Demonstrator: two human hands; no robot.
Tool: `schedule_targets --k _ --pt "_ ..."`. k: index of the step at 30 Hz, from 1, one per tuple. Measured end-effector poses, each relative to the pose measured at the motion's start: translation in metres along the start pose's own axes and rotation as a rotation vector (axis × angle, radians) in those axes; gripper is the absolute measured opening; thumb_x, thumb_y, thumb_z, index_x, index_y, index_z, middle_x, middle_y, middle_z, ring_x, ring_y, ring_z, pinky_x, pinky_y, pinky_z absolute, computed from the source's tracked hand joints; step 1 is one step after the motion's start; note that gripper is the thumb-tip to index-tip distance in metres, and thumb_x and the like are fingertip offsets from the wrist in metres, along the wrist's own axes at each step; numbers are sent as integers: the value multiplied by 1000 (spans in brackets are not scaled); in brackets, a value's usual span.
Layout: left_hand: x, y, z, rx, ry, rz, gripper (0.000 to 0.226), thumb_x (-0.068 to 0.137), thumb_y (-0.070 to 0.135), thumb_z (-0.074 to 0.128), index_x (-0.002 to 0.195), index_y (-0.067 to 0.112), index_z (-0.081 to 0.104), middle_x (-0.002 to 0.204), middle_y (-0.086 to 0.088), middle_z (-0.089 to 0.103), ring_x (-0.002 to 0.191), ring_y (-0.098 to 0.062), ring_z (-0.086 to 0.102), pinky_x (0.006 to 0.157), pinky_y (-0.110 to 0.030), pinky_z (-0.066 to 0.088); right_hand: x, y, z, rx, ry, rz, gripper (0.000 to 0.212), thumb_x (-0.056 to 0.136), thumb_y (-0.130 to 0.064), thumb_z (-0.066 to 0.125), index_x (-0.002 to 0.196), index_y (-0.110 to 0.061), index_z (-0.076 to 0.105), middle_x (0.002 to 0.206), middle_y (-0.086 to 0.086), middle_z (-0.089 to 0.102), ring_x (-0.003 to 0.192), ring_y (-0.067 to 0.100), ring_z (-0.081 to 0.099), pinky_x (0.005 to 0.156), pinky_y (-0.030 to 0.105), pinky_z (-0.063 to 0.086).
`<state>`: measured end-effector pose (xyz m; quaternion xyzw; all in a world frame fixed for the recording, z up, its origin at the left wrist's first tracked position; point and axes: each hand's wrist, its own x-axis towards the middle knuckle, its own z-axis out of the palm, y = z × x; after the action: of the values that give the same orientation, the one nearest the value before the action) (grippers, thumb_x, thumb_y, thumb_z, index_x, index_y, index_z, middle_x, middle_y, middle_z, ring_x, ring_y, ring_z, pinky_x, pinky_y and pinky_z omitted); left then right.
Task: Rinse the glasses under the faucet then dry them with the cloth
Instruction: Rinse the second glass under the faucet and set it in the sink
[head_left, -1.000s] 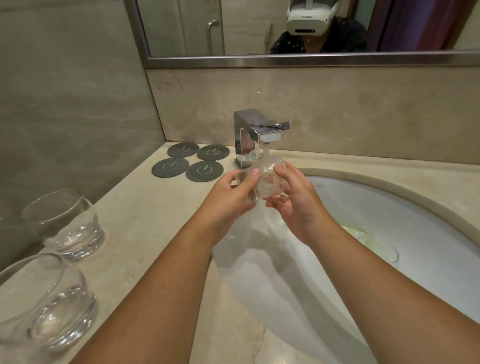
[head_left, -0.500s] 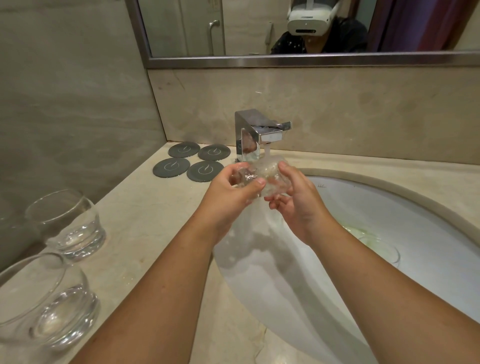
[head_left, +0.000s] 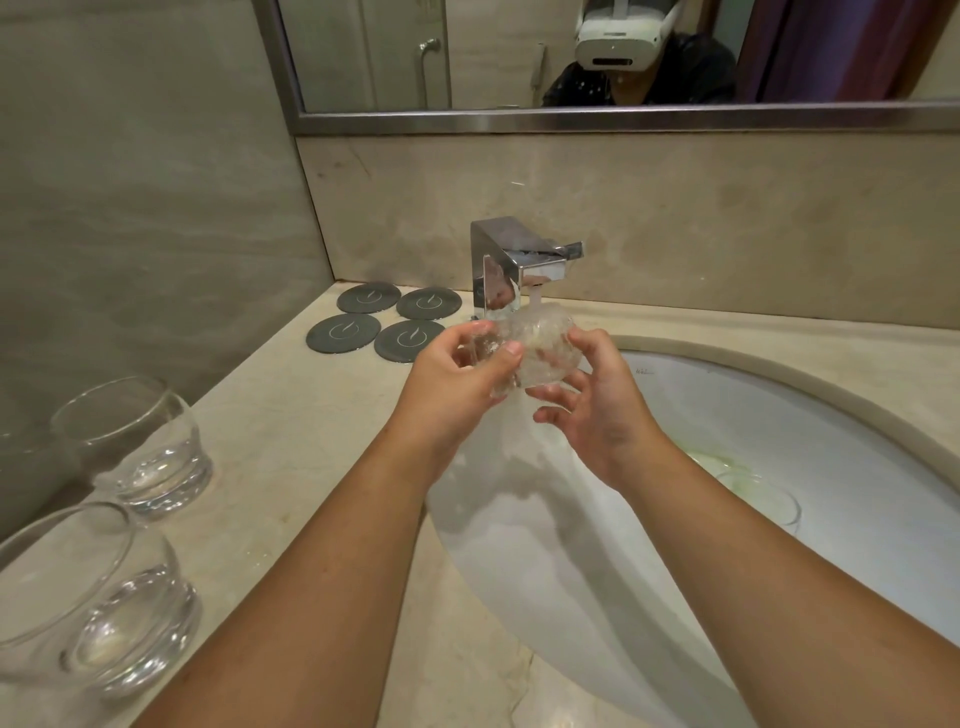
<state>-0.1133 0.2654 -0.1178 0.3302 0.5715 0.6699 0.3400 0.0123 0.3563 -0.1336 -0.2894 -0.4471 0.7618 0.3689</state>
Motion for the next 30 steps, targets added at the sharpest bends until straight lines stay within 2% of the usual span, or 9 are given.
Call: schedule_targets --k 6,8,10,16,22,24,26,28,30 --pt "-1 -2 1 4 -38 2 44 89 20 87 128 23 68 126 -6 72 111 -23 73 101 -41 60 3 3 0 -12 21 -53 53 94 -34 69 139 -8 63 109 10 71 64 18 63 56 31 48" --pt "-1 -1 3 -5 -43 -38 52 83 32 87 130 25 66 130 -9 72 113 -23 74 101 -41 59 6 4 -1 -9 35 -73 68 82 -36 71 144 -11 59 112 10 71 69 17 64 57 30 51" --pt "-1 0 4 -43 -53 -89 47 94 35 83 135 21 64 131 -12 72 106 -20 74 96 -38 61 8 5 -2 -6 45 -86 74 76 -35 69 146 -14 58 113 11 69 76 19 65 57 29 52" --pt "3 -5 1 0 -42 -142 32 106 33 68 131 15 66 119 -10 74 87 -18 68 82 -31 64 4 4 2 14 28 -85 66 85 -24 72 149 -21 54 124 13 69 76 21 67 60 32 53" --pt "1 -5 1 -16 -50 -223 37 110 35 60 127 2 64 84 -10 70 89 -34 64 73 -29 64 0 4 1 -25 36 -109 57 98 -26 75 148 -17 50 103 6 77 67 15 69 59 29 53" --pt "1 -4 2 6 -28 -187 37 108 37 63 128 6 65 92 -10 72 90 -31 67 78 -32 65 2 4 2 -46 37 -107 68 91 -34 81 150 -15 52 105 9 77 73 19 69 60 30 54" --pt "2 -4 1 52 1 -124 37 102 36 73 130 14 65 110 -10 74 93 -26 72 90 -41 66 3 4 1 -58 32 -81 76 84 -41 81 150 -16 54 123 17 73 81 23 69 60 32 54" --pt "0 -2 -1 124 16 -53 48 91 38 85 132 22 64 117 -7 74 103 -26 76 98 -48 63 3 4 0 -71 19 -41 62 91 -45 77 144 -19 60 132 17 71 82 24 69 58 32 52" --pt "0 -4 -2 219 16 20 54 84 40 89 131 29 64 119 0 72 109 -26 76 100 -45 62 0 4 -1 -111 6 -9 51 94 -53 73 135 -22 67 124 10 72 77 21 65 56 31 48"
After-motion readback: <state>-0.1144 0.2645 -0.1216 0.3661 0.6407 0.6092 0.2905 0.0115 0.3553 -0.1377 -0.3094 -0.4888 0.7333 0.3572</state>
